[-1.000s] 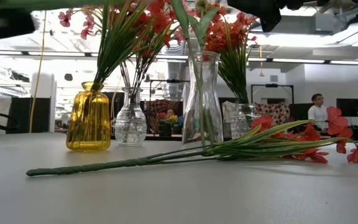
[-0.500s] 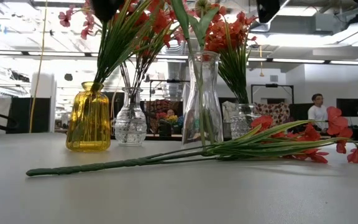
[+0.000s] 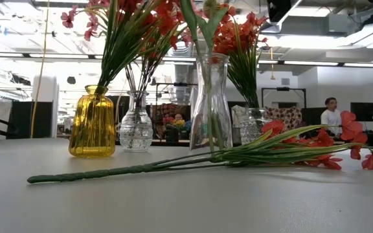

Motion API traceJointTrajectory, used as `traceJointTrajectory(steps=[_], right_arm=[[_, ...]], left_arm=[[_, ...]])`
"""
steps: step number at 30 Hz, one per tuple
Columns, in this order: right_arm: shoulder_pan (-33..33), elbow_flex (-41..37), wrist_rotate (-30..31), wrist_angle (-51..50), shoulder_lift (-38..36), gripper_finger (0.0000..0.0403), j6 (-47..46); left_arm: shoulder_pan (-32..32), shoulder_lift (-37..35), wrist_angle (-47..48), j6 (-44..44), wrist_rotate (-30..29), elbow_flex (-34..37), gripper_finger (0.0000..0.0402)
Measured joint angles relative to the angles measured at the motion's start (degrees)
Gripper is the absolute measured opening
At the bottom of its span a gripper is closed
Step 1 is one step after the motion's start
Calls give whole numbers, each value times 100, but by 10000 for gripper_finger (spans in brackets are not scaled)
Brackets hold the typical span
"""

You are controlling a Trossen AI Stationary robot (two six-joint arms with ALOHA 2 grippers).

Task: Sort flowers into vase by color
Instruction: Put the light pink flower into the bottom transparent vase

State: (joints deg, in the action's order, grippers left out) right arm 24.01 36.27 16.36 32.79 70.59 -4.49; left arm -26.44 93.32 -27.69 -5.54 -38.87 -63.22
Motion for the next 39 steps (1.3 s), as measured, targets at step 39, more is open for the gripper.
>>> traceJointTrajectory(steps=[39], right_arm=[[-1,0,7,-252,0,230,-4]], left_arm=[[209,7,438,748,-585,-535,0]])
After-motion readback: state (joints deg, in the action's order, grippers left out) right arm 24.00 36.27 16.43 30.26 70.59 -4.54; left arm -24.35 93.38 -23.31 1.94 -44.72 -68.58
